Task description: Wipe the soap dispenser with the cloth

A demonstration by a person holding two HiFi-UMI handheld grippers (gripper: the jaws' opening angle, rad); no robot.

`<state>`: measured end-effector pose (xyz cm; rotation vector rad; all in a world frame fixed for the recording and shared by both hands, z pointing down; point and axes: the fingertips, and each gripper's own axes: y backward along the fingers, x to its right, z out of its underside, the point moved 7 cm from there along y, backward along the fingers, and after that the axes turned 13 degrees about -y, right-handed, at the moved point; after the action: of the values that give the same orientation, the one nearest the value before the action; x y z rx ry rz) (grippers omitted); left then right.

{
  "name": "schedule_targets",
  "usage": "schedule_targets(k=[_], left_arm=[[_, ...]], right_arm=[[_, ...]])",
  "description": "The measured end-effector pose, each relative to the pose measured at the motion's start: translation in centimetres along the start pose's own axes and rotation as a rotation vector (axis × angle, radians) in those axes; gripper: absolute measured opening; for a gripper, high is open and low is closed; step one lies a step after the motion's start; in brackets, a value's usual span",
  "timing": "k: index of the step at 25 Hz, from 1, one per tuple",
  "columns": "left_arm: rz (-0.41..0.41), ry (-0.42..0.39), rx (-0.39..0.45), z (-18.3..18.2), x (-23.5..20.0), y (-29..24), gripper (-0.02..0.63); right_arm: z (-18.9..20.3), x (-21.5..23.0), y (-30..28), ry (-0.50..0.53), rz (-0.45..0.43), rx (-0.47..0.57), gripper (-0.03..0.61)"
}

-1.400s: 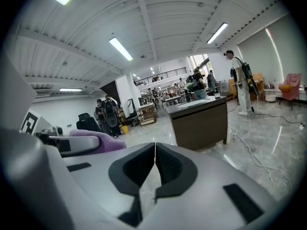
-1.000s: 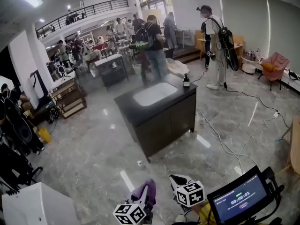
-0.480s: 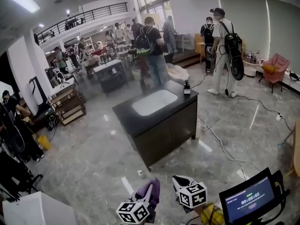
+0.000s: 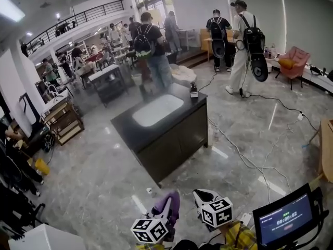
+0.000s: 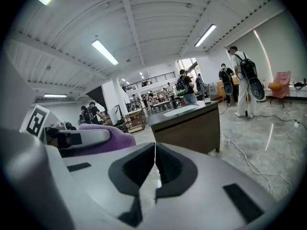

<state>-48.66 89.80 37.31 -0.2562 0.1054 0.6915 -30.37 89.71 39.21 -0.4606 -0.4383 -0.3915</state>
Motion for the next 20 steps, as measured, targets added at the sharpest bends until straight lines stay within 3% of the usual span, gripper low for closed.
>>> schedule_targets(k=[8,14,20], left_arm=[[0.041,-0.014,-0.023,-1.5,0.3,-7.4,0.043],[0.064,0.008,-0.026,-1.8,-3.8,-12.0,0.043],[0.106,0.009,-0.034,-3.5,-8.2,-18.7,0.043]], right_arm=[[-3.3,5.7,-2.1,-0.053,0.039,0.008,0.006],[-4.8,7.3,-6.4,-0.046,0.072,-0.006,0.006],[-8.9,10.3,-12.4,-0.055,0.118,0.009,0.006]])
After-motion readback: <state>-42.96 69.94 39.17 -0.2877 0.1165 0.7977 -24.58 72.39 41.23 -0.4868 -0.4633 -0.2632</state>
